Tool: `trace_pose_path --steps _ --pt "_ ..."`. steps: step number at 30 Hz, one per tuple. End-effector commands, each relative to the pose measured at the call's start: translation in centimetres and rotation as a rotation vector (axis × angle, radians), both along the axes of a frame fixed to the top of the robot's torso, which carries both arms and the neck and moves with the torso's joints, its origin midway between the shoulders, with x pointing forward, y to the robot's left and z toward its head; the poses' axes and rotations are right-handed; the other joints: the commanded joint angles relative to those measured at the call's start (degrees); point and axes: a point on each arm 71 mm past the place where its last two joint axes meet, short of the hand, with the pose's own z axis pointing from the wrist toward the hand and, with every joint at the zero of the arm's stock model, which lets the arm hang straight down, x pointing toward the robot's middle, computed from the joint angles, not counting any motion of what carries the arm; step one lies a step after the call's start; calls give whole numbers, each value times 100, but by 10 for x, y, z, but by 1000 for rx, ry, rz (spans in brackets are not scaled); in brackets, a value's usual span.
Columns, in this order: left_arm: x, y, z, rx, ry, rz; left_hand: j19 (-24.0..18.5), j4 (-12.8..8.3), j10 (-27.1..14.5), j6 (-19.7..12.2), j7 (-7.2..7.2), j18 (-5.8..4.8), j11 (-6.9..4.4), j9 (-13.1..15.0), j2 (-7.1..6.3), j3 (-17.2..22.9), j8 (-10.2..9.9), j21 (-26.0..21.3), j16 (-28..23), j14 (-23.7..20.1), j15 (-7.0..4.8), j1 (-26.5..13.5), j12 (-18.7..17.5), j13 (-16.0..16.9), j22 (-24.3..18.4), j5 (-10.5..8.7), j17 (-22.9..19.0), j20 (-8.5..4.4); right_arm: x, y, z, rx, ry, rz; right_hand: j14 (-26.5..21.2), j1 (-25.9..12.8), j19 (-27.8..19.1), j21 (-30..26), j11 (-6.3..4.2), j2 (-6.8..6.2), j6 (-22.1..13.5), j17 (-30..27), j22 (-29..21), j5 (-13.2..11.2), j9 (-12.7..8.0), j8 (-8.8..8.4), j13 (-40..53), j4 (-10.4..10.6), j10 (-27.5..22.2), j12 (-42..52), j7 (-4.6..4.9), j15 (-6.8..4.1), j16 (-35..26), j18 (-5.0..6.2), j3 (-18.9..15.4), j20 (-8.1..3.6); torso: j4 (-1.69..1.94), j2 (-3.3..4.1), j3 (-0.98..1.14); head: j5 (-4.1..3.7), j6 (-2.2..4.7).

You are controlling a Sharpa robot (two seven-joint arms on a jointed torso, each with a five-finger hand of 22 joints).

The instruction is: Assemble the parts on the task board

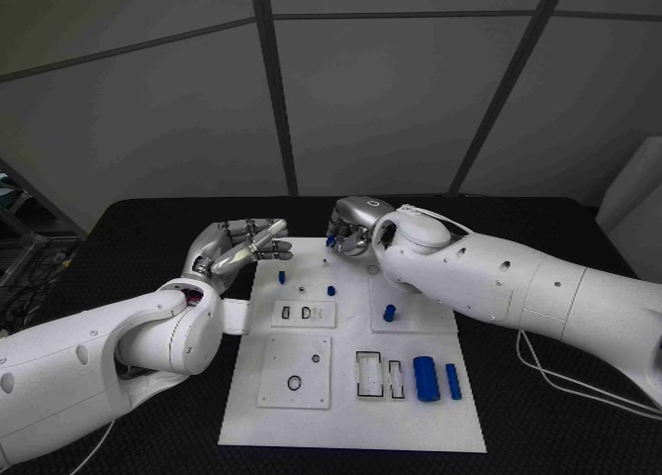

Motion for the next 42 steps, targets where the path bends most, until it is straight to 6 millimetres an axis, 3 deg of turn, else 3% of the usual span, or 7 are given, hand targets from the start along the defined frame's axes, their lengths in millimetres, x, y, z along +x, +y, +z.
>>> trace_pose_path --steps 1,21,23,26,29,37,42 --pt "0 -1 2 -4 -9 -12 -40 -34 -21 3 34 -89 9 -2 -6 3 -30 22 -33 -39 20 -59 -38 -3 5 -23 6 -4 -1 2 1 3 -1 12 108 -3 9 17 14 -17 -17 6 6 -10 5 7 0 33 -22 4 -9 37 30 -81 -12 35 2 1 0 -3 -3" --pt "1 -1 1 -3 -8 -10 -46 -39 -21 4 34 -89 9 -1 -3 4 -33 24 -39 -41 21 -57 -41 -3 7 -23 9 -3 0 -1 -1 -7 13 2 89 -29 -36 -12 27 -60 -52 -58 -51 -22 -2 -6 -5 50 -65 -5 3 46 -3 -68 -33 44 4 7 -3 -3 -4" --pt "1 -1 1 -3 -8 -9 -46 -39 -21 4 34 -89 9 -1 -3 4 -33 24 -39 -41 21 -57 -41 -3 7 -23 9 -3 0 -1 -1 -6 11 -1 31 -61 -152 -94 71 -113 -265 -244 -210 -61 -49 -32 -28 78 -215 -24 51 85 -126 -36 -53 69 2 8 -3 -1 -3" --pt "1 -1 1 -3 -8 -9 -46 -39 -21 4 34 -89 9 -1 -3 4 -33 24 -39 -41 21 -57 -41 -3 7 -23 9 -3 1 0 -1 -3 8 -3 -55 -67 -348 -249 102 -189 -880 -539 -479 -138 -97 -26 -85 105 -565 10 56 114 -329 24 -129 108 3 7 -3 -2 -3" --pt "1 0 1 -3 -7 -9 -52 -46 -21 5 34 -89 9 -1 3 5 -36 26 -43 -43 22 -53 -45 -3 8 -23 12 -2 1 1 -1 -2 7 -2 -63 -65 -381 -284 106 -201 -1039 -603 -531 -155 -97 -32 -90 121 -634 37 45 115 -368 34 -198 116 5 9 -4 -1 -6" --pt "1 1 1 -2 -6 -8 -52 -46 -21 5 34 -89 9 -1 3 5 -36 26 -43 -43 22 -53 -45 -3 8 -23 12 -2 -1 -3 2 19 -15 0 -57 -60 -371 -285 102 -189 -1026 -611 -525 -110 -79 -6 -85 137 -629 78 50 110 -367 32 -245 116 -1 4 1 5 -8" --pt "1 2 1 0 -6 -5 -53 -48 -21 5 34 -89 10 -1 3 5 -37 26 -45 -44 22 -53 -46 -2 8 -23 12 -2 -7 -24 8 57 -49 -10 -38 -42 -333 -269 88 -173 -902 -599 -486 -34 -51 32 -69 163 -533 175 57 98 -343 24 -292 107 -16 -6 5 11 -7"
